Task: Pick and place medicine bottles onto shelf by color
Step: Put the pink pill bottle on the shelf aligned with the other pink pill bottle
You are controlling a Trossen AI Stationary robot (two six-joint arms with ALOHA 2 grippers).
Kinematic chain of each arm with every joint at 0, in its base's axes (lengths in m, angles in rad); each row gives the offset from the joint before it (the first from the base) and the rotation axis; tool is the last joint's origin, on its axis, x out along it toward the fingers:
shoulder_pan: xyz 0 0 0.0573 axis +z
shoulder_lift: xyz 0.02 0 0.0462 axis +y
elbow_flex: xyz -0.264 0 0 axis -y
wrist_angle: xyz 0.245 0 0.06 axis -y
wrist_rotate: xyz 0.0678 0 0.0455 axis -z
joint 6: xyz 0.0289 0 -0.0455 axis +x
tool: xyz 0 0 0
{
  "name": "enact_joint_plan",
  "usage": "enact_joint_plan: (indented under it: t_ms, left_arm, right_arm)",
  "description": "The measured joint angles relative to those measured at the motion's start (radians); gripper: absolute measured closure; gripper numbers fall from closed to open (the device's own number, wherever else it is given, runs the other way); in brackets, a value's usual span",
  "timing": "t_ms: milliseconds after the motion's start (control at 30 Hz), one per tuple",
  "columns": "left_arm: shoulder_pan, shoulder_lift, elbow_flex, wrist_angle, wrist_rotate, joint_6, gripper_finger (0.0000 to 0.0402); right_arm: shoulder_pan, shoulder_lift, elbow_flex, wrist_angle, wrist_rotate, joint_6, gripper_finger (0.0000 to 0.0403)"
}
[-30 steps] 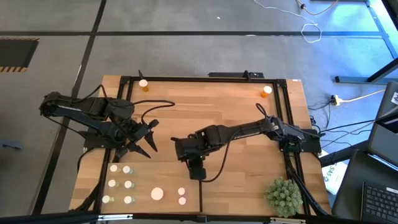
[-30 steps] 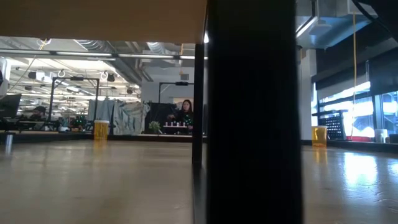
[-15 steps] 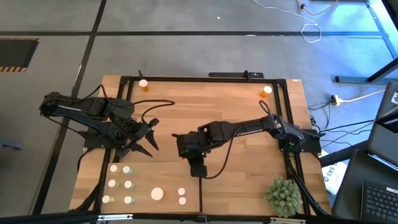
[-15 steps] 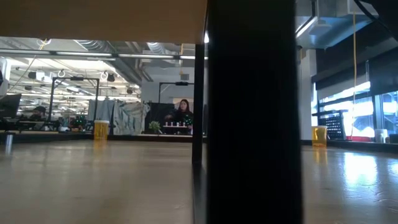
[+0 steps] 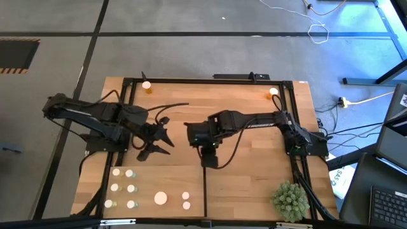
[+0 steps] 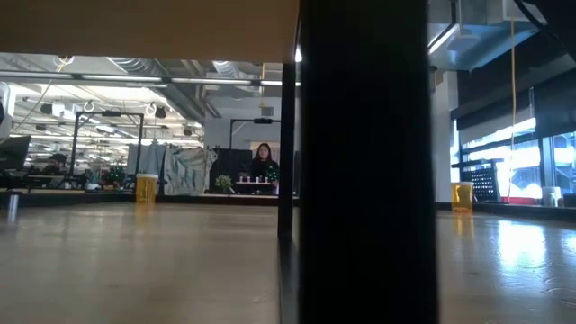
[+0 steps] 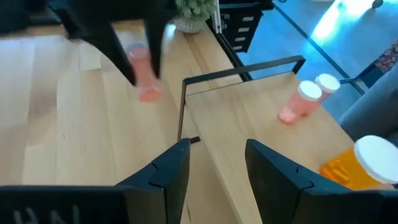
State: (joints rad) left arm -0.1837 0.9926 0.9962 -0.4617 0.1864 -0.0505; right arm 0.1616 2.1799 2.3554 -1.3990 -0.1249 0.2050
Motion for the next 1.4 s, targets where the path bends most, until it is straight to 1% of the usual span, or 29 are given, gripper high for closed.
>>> enact_joint_plan:
  t_ms: [133, 267, 433, 600, 833, 967, 1167, 1400]
  left_arm:
    - [0.0, 0.017, 0.0, 0.013, 0.0, 0.0, 0.0253]
    - [0.024, 0.017, 0.0, 0.01, -0.003, 0.0, 0.0253]
    - [0.055, 0.022, 0.0, 0.01, -0.087, -0.001, 0.0253]
    - [0.071, 0.078, 0.0, 0.016, -0.155, -0.001, 0.0253]
    - [0.069, 0.169, 0.0, 0.037, -0.158, -0.002, 0.0253]
    - [0.064, 0.205, 0.0, 0.062, -0.143, -0.003, 0.0253]
    - [0.067, 0.253, 0.0, 0.16, -0.15, -0.003, 0.0253]
    - [0.078, 0.254, 0.0, 0.289, -0.168, 0.037, 0.0253]
  right_arm:
    - [-0.014, -0.003, 0.0, -0.09, -0.001, -0.009, 0.0299]
    - [-0.032, -0.003, 0.0, -0.138, -0.008, -0.003, 0.0299]
    - [-0.054, -0.003, 0.0, -0.149, 0.008, -0.002, 0.0299]
    - [-0.061, -0.003, 0.0, -0.148, 0.048, 0.0, 0.0299]
    - [-0.062, -0.003, 0.0, -0.135, 0.053, -0.001, 0.0299]
    - [-0.061, -0.003, 0.0, -0.123, 0.053, -0.001, 0.0299]
    - [-0.06, -0.003, 0.0, -0.071, 0.053, -0.006, 0.0299]
    - [-0.06, -0.003, 0.0, -0.054, 0.053, -0.008, 0.0299]
